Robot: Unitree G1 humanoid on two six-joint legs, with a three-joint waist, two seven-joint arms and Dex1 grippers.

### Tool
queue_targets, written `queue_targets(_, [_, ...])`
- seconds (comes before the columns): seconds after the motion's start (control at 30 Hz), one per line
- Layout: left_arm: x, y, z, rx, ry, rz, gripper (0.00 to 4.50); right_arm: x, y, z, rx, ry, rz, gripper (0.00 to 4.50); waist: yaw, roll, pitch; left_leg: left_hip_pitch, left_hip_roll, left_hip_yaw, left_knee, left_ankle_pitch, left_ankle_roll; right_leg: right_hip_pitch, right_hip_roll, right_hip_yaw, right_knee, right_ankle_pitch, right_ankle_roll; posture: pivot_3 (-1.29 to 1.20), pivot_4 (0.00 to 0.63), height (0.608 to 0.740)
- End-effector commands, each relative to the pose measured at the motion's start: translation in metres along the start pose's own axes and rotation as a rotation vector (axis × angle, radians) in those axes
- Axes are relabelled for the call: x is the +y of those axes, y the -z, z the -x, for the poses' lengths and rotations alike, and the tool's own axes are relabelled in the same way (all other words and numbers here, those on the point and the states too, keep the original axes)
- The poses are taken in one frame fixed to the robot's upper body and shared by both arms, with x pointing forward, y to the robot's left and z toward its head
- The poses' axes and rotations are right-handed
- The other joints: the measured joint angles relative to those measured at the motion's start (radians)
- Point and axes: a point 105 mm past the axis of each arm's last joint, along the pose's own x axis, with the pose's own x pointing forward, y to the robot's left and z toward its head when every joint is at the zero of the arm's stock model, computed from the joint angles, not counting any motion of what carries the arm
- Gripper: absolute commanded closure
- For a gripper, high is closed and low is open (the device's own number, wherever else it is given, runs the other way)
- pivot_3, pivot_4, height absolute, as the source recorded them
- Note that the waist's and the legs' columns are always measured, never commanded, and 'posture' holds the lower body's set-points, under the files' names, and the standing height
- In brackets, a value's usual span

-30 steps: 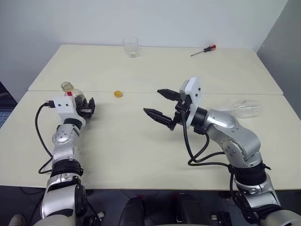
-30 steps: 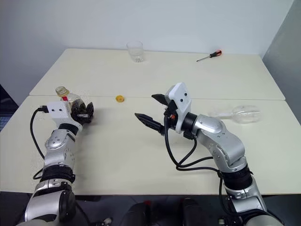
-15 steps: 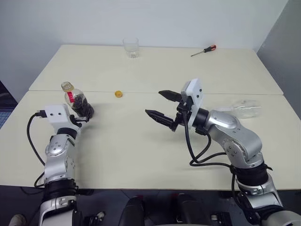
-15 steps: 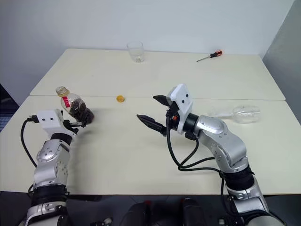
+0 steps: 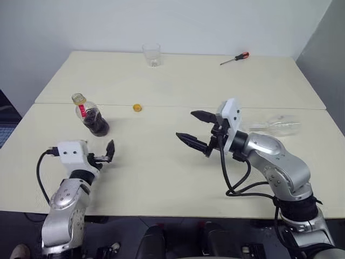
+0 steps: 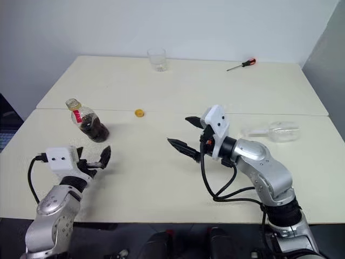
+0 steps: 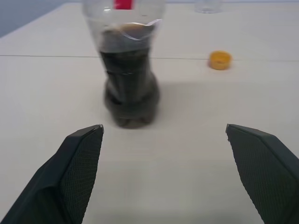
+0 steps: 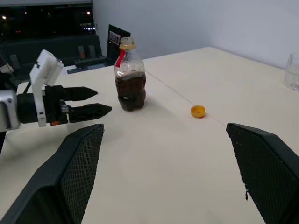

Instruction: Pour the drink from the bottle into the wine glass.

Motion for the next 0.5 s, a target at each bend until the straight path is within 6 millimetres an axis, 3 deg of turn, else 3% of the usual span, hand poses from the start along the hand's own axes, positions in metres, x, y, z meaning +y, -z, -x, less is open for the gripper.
queue_targets(0.03, [-0.032,-0.017,0.007,-0.034,0.130,0.004,0.03,-0.003,-0.010,0.011,-0.028,0.054,0.035,0.00,0.001,0.000,0.000,0.000,0.000,0.000,0.000,0.000,0.000,0.000,0.000,0.000,0.000,0.000,0.000,0.00,0.150,0.740])
queue_targets(0.3, [-0.102,-0.037,0.013,-0.090,0.568,-0.115,0.03,-0.044,0.029,0.043,0.118,0.412,-0.026,0.00,0.001,0.000,0.000,0.001,-0.002,0.004,-0.001,0.000,0.000,0.000,0.002,0.000,0.000,0.000,0.000,0.00,0.150,0.740])
queue_targets(0.5, [-0.128,-0.041,0.025,-0.089,0.855,-0.094,0.03,-0.074,0.041,0.076,0.119,0.707,-0.172,0.00,-0.004,0.000,0.000,0.002,-0.001,0.007,-0.001,0.000,0.000,0.000,0.003,0.003,0.000,0.000,0.000,0.00,0.150,0.740])
